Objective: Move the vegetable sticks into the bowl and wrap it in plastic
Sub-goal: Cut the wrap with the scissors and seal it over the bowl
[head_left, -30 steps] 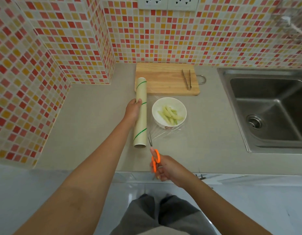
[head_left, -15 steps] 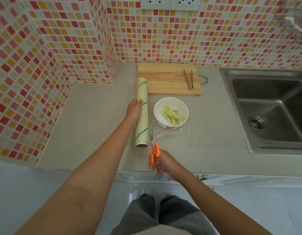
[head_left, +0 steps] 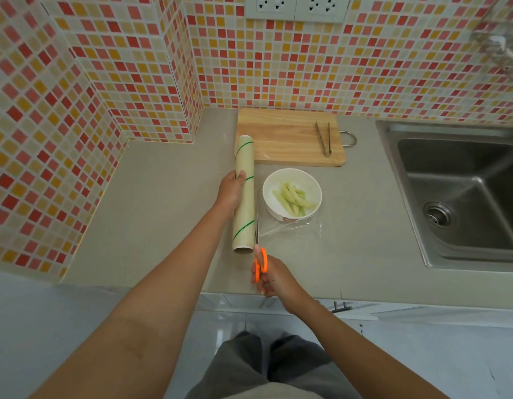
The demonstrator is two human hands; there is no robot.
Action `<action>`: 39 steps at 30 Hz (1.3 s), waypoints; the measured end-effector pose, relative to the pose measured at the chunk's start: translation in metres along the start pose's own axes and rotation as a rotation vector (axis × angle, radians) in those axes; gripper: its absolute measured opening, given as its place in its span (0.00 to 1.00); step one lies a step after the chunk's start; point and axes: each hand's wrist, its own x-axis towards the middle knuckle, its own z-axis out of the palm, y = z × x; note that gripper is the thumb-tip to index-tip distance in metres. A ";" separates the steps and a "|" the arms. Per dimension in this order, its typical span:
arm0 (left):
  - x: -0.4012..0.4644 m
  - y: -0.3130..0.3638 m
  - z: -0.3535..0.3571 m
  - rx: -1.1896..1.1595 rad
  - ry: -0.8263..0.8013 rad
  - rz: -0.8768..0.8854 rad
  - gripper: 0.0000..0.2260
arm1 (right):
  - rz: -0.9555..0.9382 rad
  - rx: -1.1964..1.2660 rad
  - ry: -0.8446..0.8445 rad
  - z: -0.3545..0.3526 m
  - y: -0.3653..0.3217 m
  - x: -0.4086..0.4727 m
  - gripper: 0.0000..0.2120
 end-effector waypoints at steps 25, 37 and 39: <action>-0.006 0.000 0.002 -0.047 -0.018 -0.018 0.11 | -0.239 0.051 0.049 -0.009 -0.028 0.019 0.23; -0.008 0.003 0.001 -0.053 -0.026 -0.029 0.12 | -0.303 0.022 0.075 -0.011 -0.040 0.037 0.24; -0.008 0.004 0.001 -0.049 -0.025 -0.026 0.11 | -0.305 0.000 0.075 -0.012 -0.044 0.040 0.25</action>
